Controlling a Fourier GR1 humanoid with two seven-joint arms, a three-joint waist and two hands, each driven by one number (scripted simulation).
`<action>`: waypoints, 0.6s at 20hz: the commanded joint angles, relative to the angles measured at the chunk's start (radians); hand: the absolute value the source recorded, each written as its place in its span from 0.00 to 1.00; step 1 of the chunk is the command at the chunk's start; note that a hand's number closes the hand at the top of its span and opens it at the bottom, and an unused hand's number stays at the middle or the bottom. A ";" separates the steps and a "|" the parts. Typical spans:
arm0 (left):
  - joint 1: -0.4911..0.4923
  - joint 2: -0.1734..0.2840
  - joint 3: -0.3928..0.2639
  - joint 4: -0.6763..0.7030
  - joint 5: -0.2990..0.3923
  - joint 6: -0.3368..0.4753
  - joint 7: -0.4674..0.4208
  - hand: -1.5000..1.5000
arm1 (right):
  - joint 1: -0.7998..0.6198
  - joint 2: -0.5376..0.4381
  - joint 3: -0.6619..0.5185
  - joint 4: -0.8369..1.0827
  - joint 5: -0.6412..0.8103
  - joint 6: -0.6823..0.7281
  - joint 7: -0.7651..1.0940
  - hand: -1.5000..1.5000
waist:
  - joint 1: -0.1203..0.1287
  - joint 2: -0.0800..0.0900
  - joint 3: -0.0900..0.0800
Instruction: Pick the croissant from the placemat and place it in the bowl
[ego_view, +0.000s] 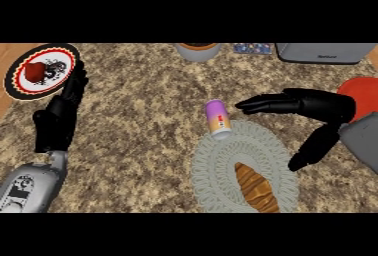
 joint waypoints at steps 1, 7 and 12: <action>-0.010 0.016 0.027 0.002 0.015 -0.020 -0.001 0.50 | -0.057 -0.021 0.092 0.010 0.149 0.111 -0.188 0.00 | -0.005 -0.001 -0.002; 0.041 -0.011 -0.005 -0.047 -0.030 0.018 0.032 0.50 | -0.048 -0.018 0.225 -0.039 0.240 0.055 -0.218 0.00 | -0.020 -0.010 -0.003; 0.027 0.023 0.032 -0.057 -0.016 -0.017 0.065 0.50 | -0.066 -0.054 0.294 -0.046 0.344 -0.002 -0.273 0.00 | -0.028 -0.009 -0.003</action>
